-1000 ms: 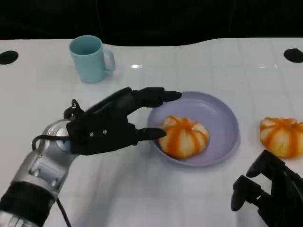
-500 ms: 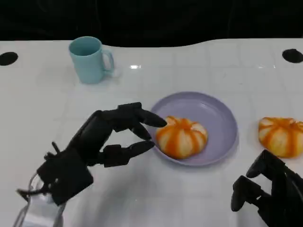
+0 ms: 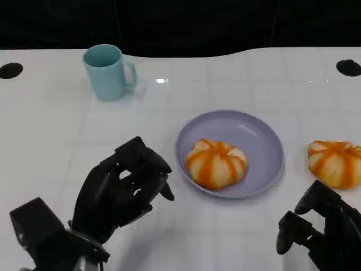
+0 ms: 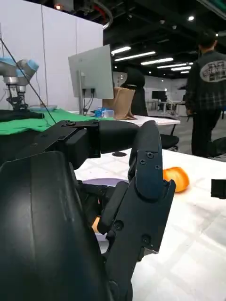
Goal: Grasp the bread from the table and place it into the plate.
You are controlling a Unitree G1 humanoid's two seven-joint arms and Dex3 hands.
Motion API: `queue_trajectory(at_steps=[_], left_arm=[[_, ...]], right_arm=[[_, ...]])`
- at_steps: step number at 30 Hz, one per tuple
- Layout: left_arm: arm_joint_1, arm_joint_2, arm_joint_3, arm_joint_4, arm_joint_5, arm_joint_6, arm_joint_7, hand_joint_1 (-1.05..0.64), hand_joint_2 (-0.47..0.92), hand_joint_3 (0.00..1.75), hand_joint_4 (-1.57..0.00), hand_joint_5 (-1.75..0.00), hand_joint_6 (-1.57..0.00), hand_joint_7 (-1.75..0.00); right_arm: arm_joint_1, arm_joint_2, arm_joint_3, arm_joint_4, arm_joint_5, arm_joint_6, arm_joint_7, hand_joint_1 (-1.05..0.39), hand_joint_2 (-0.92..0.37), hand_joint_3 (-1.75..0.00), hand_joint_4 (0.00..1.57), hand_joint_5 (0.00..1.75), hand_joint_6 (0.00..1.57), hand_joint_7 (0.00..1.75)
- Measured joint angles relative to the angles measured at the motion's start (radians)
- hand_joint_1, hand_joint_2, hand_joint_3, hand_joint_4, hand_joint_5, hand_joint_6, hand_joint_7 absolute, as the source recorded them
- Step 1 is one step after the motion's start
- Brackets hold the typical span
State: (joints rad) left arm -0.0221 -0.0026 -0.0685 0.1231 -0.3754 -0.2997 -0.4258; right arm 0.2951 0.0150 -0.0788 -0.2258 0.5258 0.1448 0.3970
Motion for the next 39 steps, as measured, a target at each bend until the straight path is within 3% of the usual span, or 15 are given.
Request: queue_trajectory(at_steps=[4,11,39], left_arm=[[0.055,-0.031,0.024,-0.048,-0.151,0.097,-0.057,-0.60,0.92,0.43,-0.76,-1.75,-0.57,-1.67],[0.140,-0.048,0.045,-0.097,-0.200,0.184,-0.073,-0.57,0.92,0.45,-0.75,-1.75,-0.53,-1.70],[0.269,-0.078,0.083,-0.211,-0.206,0.345,-0.030,-0.58,0.92,0.42,-0.73,-1.75,-0.48,-1.75]], right_arm=[[0.002,-0.001,0.000,-0.005,-0.001,0.000,0.000,-0.56,-0.92,-0.43,0.75,1.75,0.58,1.58],[0.002,-0.003,0.001,-0.016,0.000,0.000,0.000,-0.56,-0.92,-0.43,0.75,1.75,0.58,1.59],[0.001,-0.015,-0.001,-0.021,0.011,0.002,0.009,-0.55,-0.92,-0.42,0.75,1.75,0.57,1.59]])
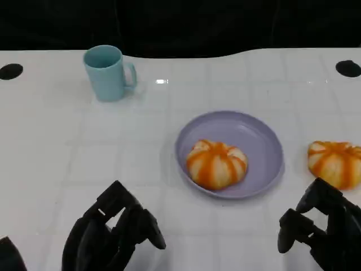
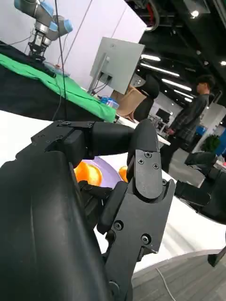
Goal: Grasp the bread from the table and place it into the plate.
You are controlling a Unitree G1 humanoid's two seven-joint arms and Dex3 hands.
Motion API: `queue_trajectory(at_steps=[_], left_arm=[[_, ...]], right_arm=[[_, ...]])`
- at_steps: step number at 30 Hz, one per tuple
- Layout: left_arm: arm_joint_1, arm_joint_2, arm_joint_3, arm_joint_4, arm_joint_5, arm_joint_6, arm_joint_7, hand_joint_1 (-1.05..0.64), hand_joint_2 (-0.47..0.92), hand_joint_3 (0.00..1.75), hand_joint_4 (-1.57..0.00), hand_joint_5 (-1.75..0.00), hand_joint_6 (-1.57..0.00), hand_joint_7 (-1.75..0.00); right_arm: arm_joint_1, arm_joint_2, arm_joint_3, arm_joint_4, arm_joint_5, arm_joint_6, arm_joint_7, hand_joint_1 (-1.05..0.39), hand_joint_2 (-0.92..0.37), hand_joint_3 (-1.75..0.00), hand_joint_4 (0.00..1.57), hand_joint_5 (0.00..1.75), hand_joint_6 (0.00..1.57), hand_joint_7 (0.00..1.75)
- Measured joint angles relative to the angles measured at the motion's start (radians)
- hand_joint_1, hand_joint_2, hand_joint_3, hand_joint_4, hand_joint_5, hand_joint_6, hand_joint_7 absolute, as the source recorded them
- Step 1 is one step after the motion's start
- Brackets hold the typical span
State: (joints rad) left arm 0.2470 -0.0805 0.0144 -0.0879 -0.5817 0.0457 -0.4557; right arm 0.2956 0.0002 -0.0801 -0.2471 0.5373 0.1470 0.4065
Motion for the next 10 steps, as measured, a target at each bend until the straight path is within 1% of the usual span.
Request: queue_trajectory(at_steps=[10], left_arm=[[-0.018,0.000,0.008,0.015,0.020,-0.002,-0.001,-0.59,0.92,0.43,-0.72,-1.75,-0.48,-1.75]], right_arm=[[-0.005,0.000,0.000,0.007,-0.001,-0.002,0.000,-0.55,-0.92,-0.42,0.74,1.75,0.57,1.59]])
